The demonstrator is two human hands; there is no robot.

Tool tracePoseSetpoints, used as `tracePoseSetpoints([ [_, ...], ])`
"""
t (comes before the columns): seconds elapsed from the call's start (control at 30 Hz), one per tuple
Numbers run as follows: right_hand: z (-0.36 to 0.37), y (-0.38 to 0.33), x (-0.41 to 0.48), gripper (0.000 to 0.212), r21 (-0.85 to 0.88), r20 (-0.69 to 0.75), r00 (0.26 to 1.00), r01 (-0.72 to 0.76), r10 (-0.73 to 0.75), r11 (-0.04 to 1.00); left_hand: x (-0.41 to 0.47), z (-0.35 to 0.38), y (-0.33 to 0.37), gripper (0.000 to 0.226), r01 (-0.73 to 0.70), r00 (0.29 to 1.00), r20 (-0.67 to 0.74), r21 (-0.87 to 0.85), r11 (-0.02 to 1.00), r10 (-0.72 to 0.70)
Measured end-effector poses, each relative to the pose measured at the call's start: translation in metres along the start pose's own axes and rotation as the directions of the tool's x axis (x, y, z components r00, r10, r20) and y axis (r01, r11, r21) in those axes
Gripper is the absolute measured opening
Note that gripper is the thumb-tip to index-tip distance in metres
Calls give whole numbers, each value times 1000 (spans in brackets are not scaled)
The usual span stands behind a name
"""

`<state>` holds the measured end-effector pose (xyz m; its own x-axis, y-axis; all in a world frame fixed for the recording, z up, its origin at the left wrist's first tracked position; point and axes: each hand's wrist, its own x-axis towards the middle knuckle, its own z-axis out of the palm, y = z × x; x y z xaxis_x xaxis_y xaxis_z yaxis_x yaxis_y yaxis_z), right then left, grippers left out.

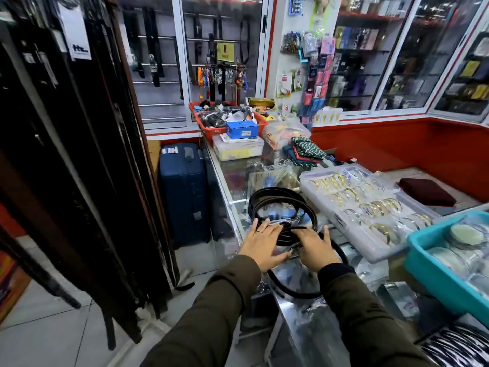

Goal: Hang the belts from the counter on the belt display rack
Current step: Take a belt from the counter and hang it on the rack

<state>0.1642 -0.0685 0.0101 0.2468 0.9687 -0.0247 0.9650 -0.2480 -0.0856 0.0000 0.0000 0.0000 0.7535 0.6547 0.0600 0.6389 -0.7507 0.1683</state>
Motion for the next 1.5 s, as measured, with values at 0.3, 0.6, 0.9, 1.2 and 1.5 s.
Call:
tracePoseSetpoints([
  [0.3,-2,16,10,29,59,-72,992,112,-108,992,16,1,14,40,32,997,-67,129,991,-24],
  [0.6,-32,2,9,35,147,-204,963,207,-175,967,9,-15,3,34,52,957,-290,91,995,-24],
  [0.9,-78,-78,28,38,238,-275,869,476,-411,847,-46,-65,-63,39,159,794,-600,50,986,-98],
  [1.2,-85,-174,34,35,690,-263,874,467,-409,554,-109,-92,-100,32,71,498,-509,-783,619,-702],
  [1.5,-78,-228,36,42,902,-193,886,329,-421,278,-154,-122,-133,14,-53,467,-449,-874,482,-762],
])
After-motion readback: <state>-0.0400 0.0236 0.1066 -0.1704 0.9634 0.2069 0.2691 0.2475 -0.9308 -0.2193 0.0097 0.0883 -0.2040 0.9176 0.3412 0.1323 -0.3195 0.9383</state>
